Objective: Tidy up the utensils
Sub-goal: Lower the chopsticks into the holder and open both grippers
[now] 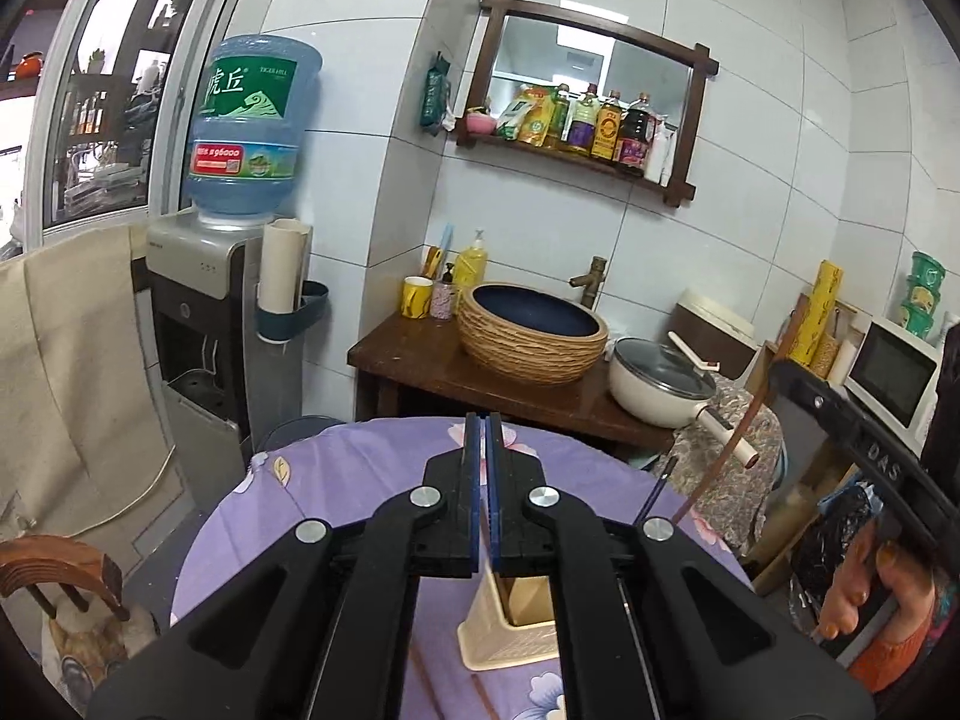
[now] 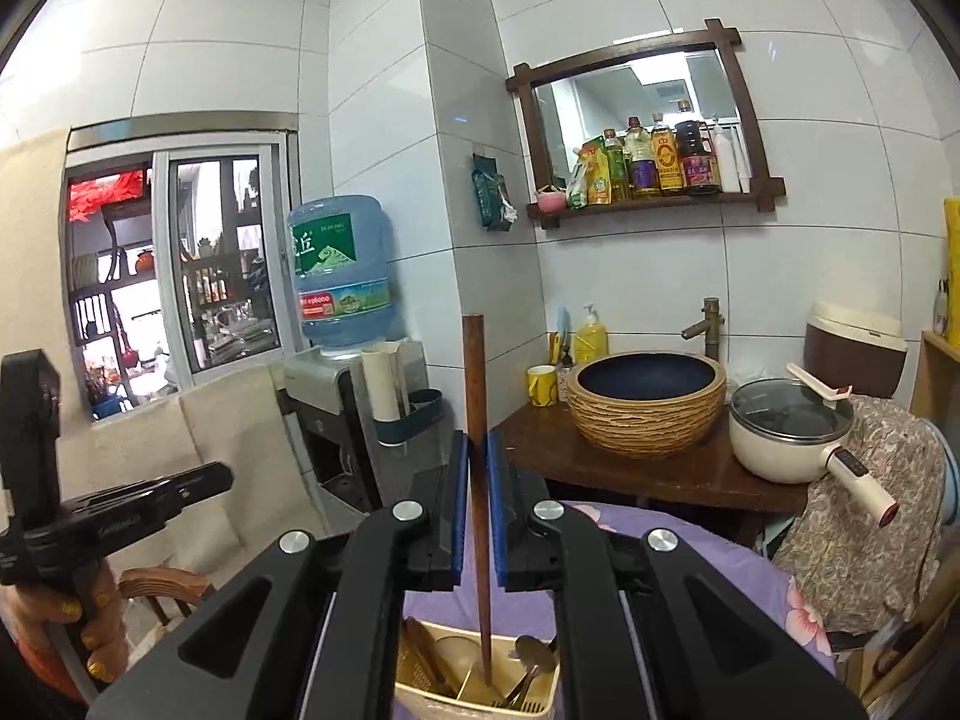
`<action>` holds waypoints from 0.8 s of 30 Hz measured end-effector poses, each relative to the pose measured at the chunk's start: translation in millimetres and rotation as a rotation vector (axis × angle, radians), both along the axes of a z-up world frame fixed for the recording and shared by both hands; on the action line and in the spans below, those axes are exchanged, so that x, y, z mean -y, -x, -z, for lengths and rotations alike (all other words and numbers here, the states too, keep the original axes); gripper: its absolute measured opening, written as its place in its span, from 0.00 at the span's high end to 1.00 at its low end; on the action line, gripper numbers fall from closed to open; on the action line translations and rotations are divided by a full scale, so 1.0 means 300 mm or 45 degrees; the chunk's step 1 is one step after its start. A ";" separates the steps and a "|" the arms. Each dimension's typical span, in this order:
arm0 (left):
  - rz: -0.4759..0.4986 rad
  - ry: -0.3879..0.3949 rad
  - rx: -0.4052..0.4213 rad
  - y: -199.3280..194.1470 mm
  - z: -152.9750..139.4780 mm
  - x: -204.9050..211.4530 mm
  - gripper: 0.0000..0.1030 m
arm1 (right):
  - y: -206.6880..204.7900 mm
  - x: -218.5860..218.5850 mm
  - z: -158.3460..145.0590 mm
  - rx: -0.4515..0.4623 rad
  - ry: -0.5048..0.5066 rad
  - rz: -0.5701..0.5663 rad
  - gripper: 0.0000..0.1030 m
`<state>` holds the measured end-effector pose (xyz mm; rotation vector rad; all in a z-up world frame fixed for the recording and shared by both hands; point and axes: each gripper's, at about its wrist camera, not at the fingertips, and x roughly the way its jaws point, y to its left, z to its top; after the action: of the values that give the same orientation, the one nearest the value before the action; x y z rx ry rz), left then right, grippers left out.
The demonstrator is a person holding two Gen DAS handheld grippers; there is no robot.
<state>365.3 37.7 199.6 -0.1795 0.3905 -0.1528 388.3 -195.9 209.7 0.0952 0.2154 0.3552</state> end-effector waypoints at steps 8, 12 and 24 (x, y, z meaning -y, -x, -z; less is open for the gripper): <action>-0.046 -0.060 -0.106 -0.010 0.181 -0.031 0.98 | -0.071 -0.039 0.132 -0.080 0.041 0.026 0.93; -0.057 -0.062 -0.207 -0.034 0.309 -0.048 0.98 | -0.074 -0.059 0.214 -0.120 0.088 0.034 0.93; -0.086 -0.101 -0.413 -0.078 0.595 -0.055 0.69 | -0.086 -0.083 0.375 -0.217 0.148 0.035 0.93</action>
<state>388.6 54.2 21.1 -0.1389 0.7117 -0.0406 414.1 -170.9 97.1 0.0136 0.4026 0.3068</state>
